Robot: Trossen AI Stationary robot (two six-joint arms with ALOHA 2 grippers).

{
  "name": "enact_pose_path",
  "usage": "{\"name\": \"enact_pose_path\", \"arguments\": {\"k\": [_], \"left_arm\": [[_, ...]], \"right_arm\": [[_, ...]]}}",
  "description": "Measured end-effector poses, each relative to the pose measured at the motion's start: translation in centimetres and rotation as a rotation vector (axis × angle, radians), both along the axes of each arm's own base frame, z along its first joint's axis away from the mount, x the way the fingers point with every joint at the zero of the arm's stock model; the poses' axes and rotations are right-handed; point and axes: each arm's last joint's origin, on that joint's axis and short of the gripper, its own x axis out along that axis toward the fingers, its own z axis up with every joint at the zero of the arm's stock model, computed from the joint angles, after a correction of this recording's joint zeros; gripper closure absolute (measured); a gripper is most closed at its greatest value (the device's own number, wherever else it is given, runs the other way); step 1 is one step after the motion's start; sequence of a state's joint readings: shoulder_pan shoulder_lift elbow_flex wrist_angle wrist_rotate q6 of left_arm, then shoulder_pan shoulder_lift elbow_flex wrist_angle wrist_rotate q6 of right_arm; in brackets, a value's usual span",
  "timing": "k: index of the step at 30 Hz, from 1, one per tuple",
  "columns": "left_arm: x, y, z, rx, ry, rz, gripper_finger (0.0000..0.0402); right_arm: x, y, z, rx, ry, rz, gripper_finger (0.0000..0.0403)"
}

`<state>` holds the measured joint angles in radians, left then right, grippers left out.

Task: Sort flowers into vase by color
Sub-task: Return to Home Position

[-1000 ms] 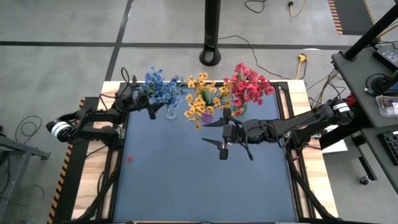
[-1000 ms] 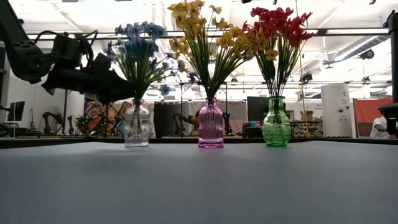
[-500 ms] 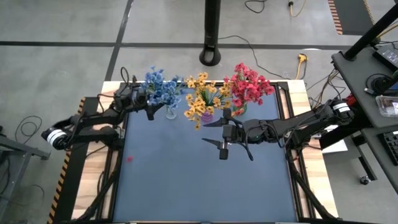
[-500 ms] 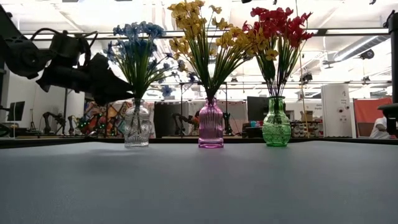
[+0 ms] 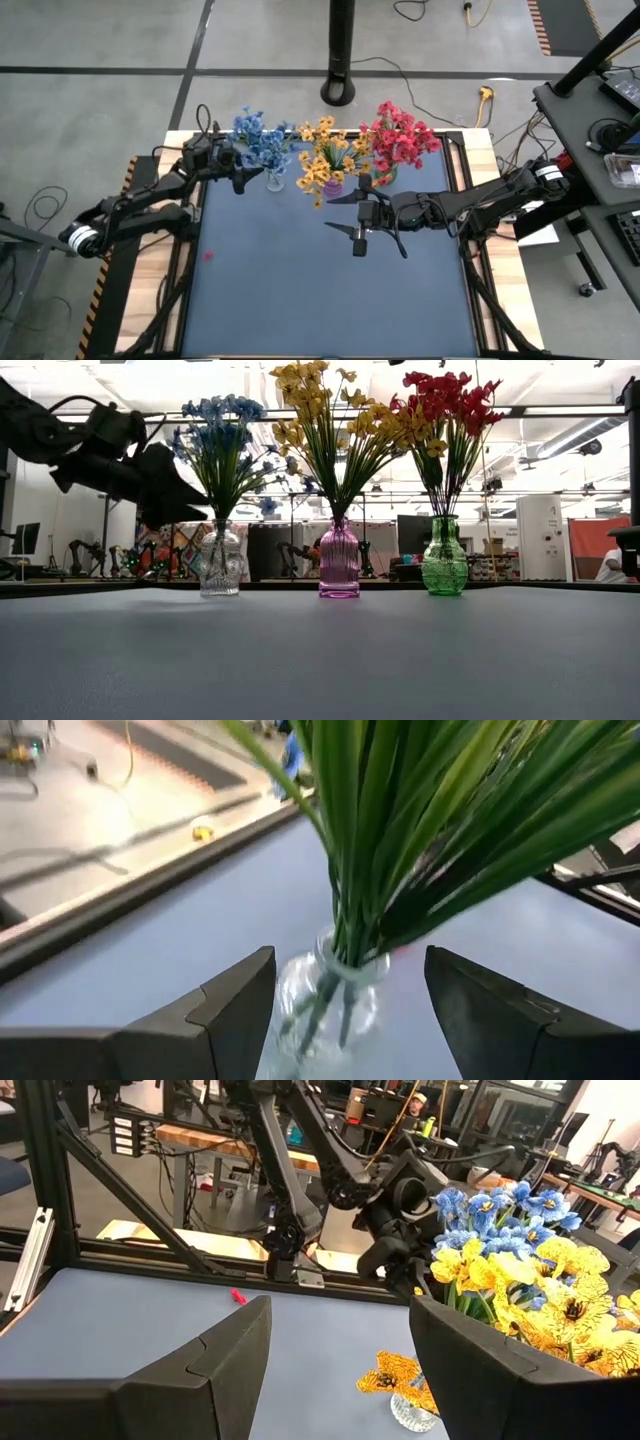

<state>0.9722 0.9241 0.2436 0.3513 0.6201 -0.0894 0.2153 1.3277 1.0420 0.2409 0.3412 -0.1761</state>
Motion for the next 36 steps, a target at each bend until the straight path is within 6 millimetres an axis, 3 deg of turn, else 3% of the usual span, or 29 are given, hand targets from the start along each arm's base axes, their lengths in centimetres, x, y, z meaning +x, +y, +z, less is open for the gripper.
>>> {"name": "enact_pose_path", "arguments": {"k": [8, 21, 36], "left_arm": [[-0.4, -0.6, -0.1, -0.096, 0.067, -0.001, 0.0161], [-1.3, -2.0, 1.1, -0.09, 0.034, 0.001, 0.0161], [0.1, -7.3, 3.1, 0.043, -0.033, -0.167, 0.0161]], "right_arm": [[0.0, 0.0, 0.0, 0.0, 0.0, 0.0, 0.0172], [0.0, 0.0, 0.0, 0.0, 0.001, 0.0, 0.0172], [0.0, 0.0, -0.1, -0.008, 0.004, 0.001, 0.0172]]}}
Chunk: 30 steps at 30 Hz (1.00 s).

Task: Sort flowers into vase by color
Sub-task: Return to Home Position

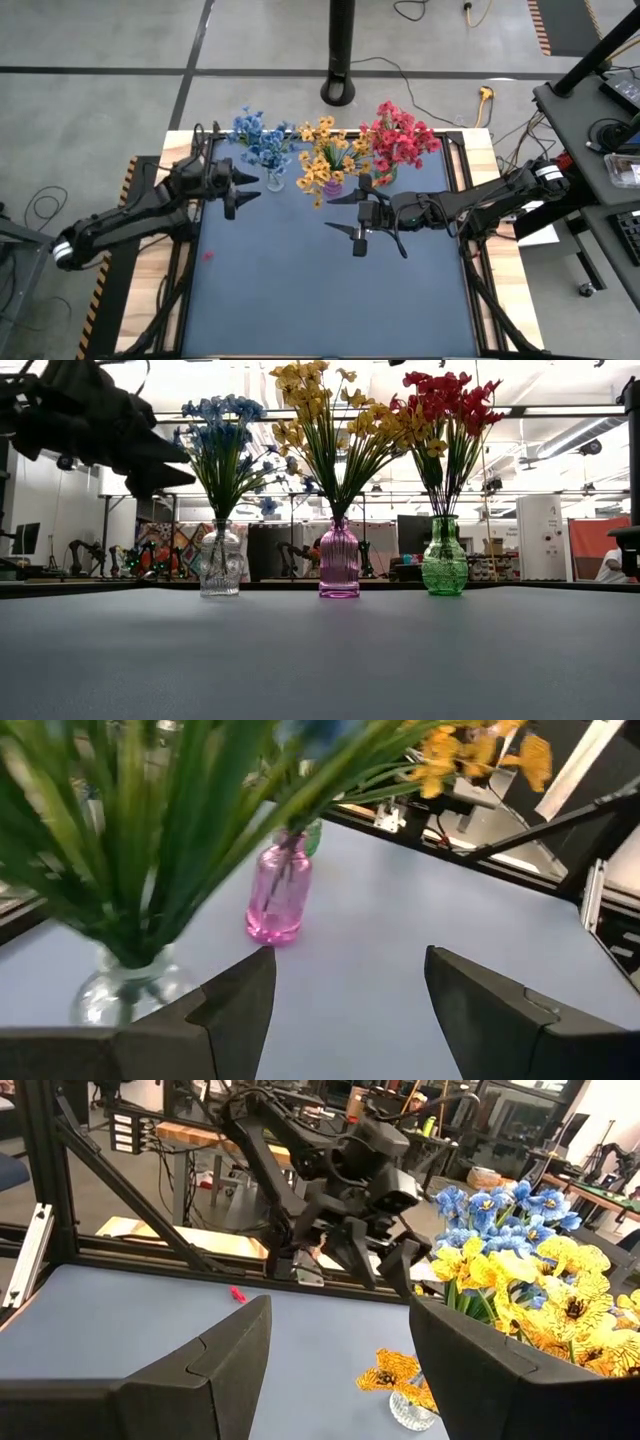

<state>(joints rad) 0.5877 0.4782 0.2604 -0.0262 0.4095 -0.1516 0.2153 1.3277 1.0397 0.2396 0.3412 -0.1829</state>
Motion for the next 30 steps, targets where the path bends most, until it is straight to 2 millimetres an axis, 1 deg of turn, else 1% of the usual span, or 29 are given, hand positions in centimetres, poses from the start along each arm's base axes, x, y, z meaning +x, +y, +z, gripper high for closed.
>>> {"name": "enact_pose_path", "arguments": {"k": [8, 13, 18, 20, 25, 27, 30], "left_arm": [[0.5, -2.6, 0.5, 0.038, -0.029, -0.081, 0.0161], [0.8, -3.9, 0.0, 0.046, -0.02, -0.141, 0.0161], [0.9, -4.8, -0.4, 0.027, -0.011, -0.198, 0.0161], [1.0, -5.0, -0.7, 0.004, -0.005, -0.199, 0.0161], [1.0, -5.9, -1.2, -0.042, -0.004, -0.253, 0.0161], [1.1, -6.2, -1.4, -0.051, -0.022, -0.28, 0.0161], [1.1, -6.7, -1.7, -0.049, -0.064, -0.317, 0.0161]], "right_arm": [[0.0, 0.0, -0.3, -0.003, 0.012, 0.0, 0.0172], [-0.1, 0.0, -0.6, -0.005, 0.021, 0.0, 0.0172], [-0.1, 0.0, -0.6, -0.024, 0.035, 0.002, 0.0172], [-0.5, 0.0, -0.6, -0.04, 0.063, 0.007, 0.0172], [-2.5, 0.0, 0.4, -0.049, 0.069, 0.023, 0.0172], [-3.2, -0.1, 0.1, -0.061, 0.066, 0.033, 0.0172], [-4.0, -0.3, -1.1, -0.086, 0.07, 0.039, 0.0172]]}}
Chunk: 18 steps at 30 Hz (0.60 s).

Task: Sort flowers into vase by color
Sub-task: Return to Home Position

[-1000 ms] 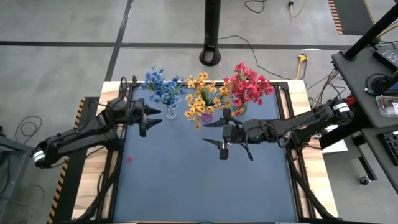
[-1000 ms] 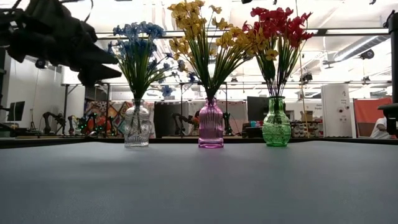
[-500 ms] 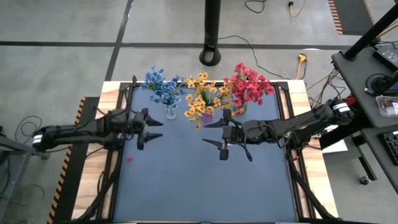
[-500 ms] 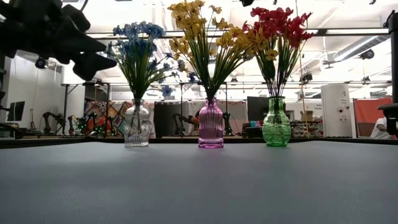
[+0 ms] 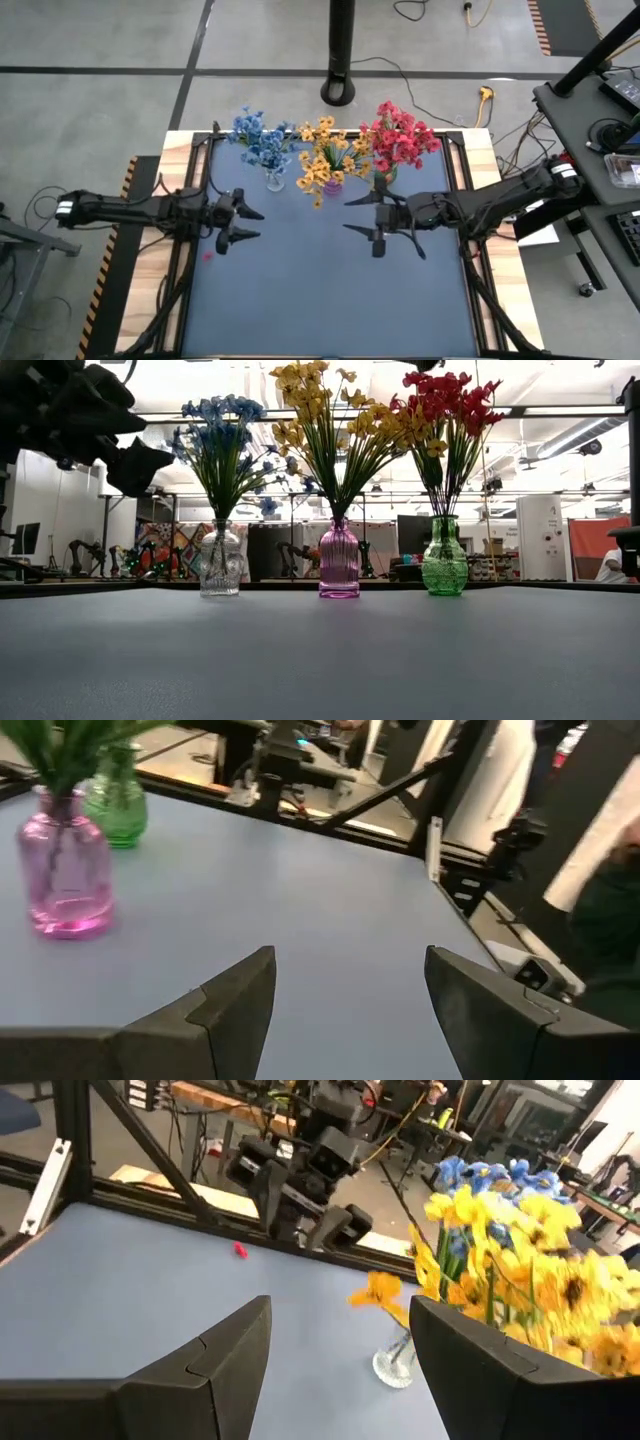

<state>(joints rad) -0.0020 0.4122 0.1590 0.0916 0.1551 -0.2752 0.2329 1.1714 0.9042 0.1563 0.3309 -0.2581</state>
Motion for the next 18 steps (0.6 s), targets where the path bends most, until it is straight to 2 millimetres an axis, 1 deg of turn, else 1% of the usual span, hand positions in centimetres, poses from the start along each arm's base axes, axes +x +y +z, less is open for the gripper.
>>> {"name": "enact_pose_path", "arguments": {"k": [4, 7, 12, 18], "left_arm": [[0.0, -0.3, -0.1, 0.006, -0.018, -0.023, 0.0161], [0.0, -0.2, -0.1, 0.044, -0.025, -0.027, 0.0161], [0.0, -0.2, -0.1, 0.127, -0.037, -0.023, 0.0161], [0.0, 0.3, -0.2, 0.242, -0.029, 0.084, 0.0161]], "right_arm": [[-1.1, -0.2, -1.3, -0.006, -0.028, 0.023, 0.0172], [-1.9, -0.4, -2.2, -0.017, -0.031, 0.029, 0.0172], [-3.4, -0.9, -2.2, -0.015, -0.06, 0.022, 0.0172], [-5.1, -1.9, -2.1, -0.004, -0.095, -0.006, 0.0172]]}}
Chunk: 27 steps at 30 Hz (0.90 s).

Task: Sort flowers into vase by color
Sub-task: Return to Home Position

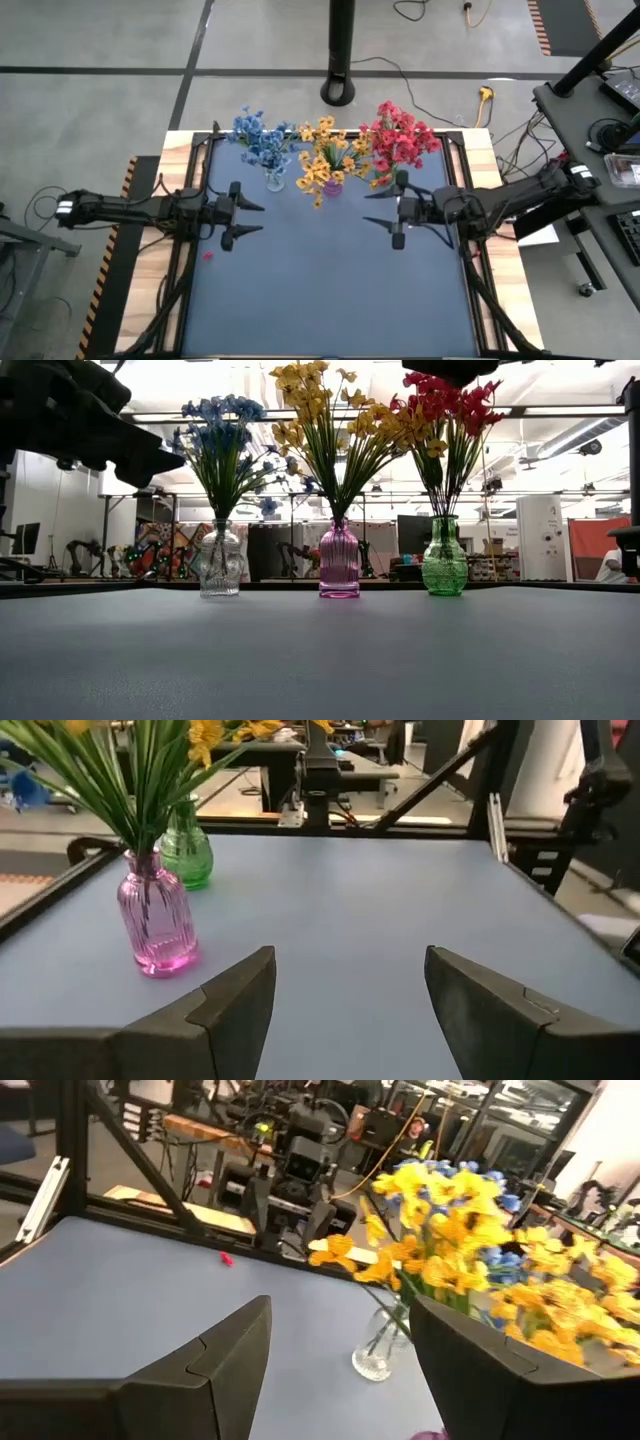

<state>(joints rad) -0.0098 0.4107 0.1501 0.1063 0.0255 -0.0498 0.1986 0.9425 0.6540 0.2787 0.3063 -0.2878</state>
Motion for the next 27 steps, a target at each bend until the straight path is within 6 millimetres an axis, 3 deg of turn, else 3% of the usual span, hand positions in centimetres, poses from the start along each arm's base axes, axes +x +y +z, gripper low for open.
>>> {"name": "enact_pose_path", "arguments": {"k": [8, 18, 27], "left_arm": [[-0.1, 0.5, -0.3, 0.068, 0.026, 0.043, 0.0184], [-0.6, 0.6, -0.4, 0.134, 0.043, 0.042, 0.0243], [-1.4, 0.6, -0.3, 0.21, 0.031, 0.03, 0.0308]], "right_arm": [[-1.6, -1.7, -0.2, 0.011, -0.049, -0.009, 0.0172], [-5.3, -2.7, -1.0, 0.037, -0.147, -0.026, 0.0172], [-8.4, -3.0, -3.3, 0.082, -0.225, -0.036, 0.0172]]}}
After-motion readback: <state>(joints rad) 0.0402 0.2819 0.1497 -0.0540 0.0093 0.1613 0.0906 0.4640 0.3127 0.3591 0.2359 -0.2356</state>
